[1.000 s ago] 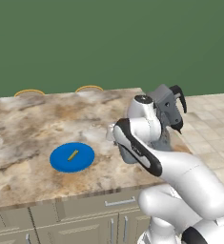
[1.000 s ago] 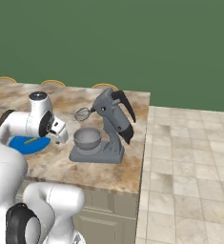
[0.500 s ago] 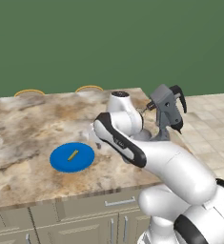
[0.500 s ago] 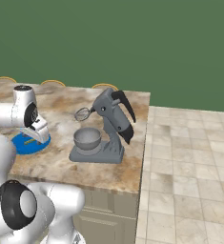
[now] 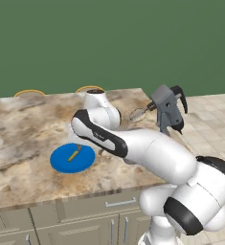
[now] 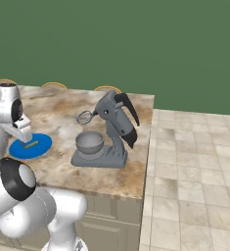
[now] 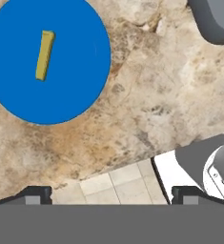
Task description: Add butter and sugar cubes to the stand mixer bowl and then turn on the stand mixer to begin making frosting.
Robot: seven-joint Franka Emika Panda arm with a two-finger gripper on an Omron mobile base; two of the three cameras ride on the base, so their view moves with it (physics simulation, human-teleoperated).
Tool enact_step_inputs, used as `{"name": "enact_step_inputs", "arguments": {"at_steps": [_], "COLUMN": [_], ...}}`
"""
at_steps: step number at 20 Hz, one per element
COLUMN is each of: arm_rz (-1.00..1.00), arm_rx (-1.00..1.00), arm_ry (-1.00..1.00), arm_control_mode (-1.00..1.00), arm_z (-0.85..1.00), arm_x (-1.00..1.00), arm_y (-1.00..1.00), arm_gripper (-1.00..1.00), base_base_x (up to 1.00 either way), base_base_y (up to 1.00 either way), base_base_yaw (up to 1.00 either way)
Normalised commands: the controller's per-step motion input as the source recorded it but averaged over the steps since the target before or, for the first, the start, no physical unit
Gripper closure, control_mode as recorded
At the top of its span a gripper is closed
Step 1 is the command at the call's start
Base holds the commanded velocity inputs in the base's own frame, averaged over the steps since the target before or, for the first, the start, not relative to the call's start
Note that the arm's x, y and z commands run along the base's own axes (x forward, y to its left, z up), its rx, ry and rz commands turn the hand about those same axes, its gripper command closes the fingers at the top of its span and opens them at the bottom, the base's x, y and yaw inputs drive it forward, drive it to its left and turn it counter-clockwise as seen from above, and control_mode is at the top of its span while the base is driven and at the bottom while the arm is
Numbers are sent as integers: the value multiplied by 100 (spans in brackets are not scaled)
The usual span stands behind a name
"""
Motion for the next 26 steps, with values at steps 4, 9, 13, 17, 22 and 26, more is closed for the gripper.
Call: {"name": "enact_step_inputs", "arguments": {"at_steps": [4,9,13,17,22,26], "arm_rz": [-4,-2,0,0,0,0], "arm_rx": [-2,-4,-2,0,0,0], "arm_ry": [1,0,0,0,0,0], "arm_control_mode": [-100,-100,-100,-100,-100,-100], "arm_z": [0,-1,-9,-17,-16,-18], "arm_x": [30,27,16,19,19,19], "arm_y": [24,1,1,9,8,3], "arm_gripper": [-100,-100,-100,-100,-100,-100], "base_base_x": [0,0,0,0,0,0], "base_base_y": [0,0,0,0,0,0], "base_base_yaw": [0,0,0,0,0,0]}}
